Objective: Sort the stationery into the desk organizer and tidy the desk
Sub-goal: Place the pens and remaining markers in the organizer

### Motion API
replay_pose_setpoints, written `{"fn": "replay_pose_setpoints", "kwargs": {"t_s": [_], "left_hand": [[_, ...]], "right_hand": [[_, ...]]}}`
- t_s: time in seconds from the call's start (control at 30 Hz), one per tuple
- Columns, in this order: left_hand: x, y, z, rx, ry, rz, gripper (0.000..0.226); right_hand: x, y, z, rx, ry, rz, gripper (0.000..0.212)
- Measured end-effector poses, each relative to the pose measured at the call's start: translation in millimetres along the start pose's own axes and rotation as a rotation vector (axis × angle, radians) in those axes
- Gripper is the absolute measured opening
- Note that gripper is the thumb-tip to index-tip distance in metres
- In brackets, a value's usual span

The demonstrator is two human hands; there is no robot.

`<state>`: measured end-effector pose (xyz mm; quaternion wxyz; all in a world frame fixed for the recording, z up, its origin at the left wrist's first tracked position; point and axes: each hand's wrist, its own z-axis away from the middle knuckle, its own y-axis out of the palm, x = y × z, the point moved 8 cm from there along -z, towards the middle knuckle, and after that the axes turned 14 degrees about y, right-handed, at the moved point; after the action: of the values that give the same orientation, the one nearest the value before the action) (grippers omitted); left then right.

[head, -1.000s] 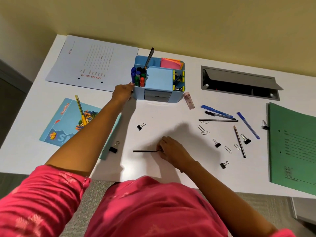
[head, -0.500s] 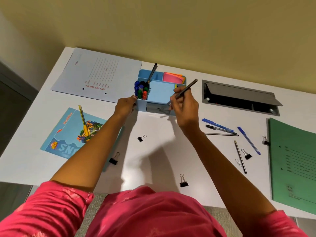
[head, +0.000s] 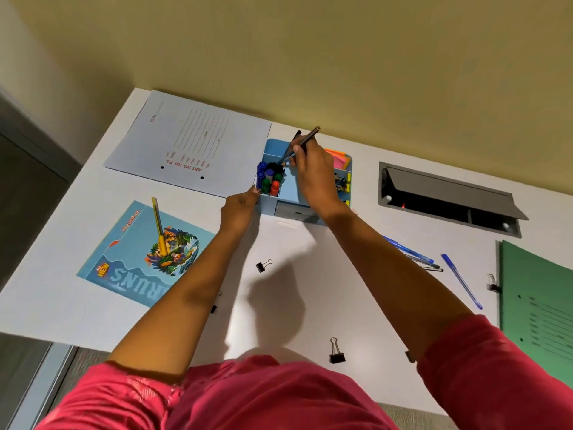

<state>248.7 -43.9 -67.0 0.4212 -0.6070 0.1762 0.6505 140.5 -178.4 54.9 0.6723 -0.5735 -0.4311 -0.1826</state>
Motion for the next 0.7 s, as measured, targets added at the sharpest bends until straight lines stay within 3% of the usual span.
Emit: {"fn": "replay_pose_setpoints", "kwargs": {"t_s": [0.2,0.53,0.7], "left_hand": [[-5.4,-0.4,3.7,-0.022,0.023,-0.024,0.057],[-1.5,0.5,1.1,-0.014,0.010,-0.040,0.044],[-2.9,0.7,3.9,-0.040,0.021,-0.050,0.048]], "right_hand": [[-5.1,16.5,-8.8,0.026,-0.016,0.136,0.019],[-10.8,-10.3,7.9,-0.137,0.022,-0.004,0.026],[-37.8,-51.7,45.8,-0.275,0.001,-0.119,0.017]]}}
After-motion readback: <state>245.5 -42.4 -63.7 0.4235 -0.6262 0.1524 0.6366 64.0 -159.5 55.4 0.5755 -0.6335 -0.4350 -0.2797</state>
